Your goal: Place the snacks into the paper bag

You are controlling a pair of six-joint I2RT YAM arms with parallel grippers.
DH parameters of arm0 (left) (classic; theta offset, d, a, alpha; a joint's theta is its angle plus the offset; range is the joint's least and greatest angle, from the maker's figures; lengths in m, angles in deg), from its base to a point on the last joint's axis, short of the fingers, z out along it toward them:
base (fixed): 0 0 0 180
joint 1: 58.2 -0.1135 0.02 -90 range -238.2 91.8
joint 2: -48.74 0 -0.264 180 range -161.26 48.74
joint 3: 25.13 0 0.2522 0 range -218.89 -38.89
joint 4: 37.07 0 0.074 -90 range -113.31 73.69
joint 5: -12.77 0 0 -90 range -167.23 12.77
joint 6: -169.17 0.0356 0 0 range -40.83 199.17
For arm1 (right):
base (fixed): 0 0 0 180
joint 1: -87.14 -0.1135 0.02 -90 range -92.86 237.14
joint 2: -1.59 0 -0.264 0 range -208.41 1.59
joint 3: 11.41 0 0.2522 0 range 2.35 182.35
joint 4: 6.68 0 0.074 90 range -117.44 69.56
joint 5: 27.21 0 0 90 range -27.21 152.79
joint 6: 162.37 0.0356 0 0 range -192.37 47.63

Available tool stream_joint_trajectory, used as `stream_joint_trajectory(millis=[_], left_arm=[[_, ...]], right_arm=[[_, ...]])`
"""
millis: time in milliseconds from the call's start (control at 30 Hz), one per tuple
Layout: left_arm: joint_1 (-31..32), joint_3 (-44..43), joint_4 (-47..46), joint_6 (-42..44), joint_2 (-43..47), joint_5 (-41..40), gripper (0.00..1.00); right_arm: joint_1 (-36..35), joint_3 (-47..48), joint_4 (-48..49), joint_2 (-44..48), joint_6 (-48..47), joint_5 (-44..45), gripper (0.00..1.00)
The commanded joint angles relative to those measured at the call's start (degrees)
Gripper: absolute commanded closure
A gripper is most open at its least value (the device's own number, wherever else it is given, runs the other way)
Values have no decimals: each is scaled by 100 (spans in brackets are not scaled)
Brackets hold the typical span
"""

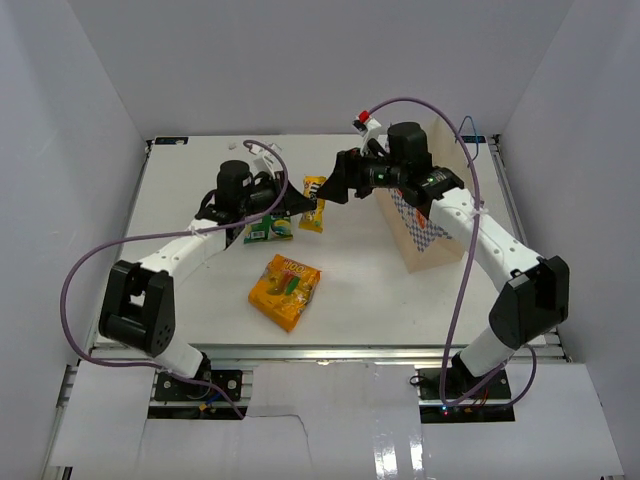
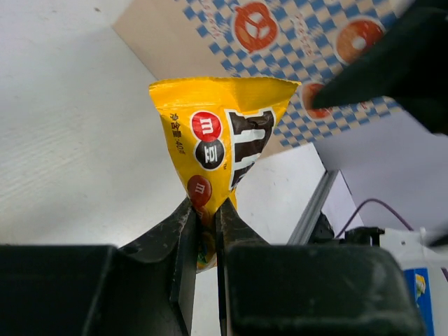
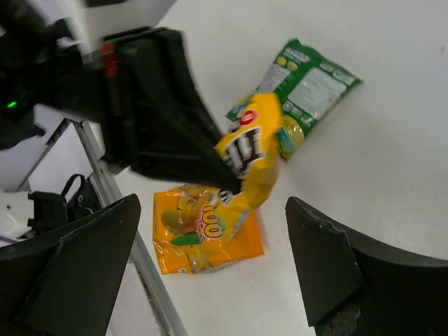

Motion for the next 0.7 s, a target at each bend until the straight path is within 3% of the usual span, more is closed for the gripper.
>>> stream_joint_trajectory(millis=[0, 233, 300, 600, 667], left_arm=[[114, 505, -497, -22, 631, 123, 85], [246, 928, -708, -286, 1177, 52, 85], [255, 964, -726, -322, 1256, 52, 85], [273, 1122, -779, -401, 1476, -18, 84], [273, 1131, -796, -436, 1494, -1, 84]], right_arm=[[-30, -37, 439, -140, 1125, 525, 10], [-205, -64, 827, -518, 1864, 437, 8], [-276, -117, 967, -571, 1979, 314, 1], [-460, -503, 1266, -642, 2357, -169, 37], [-460, -547, 1275, -633, 2357, -205, 50]])
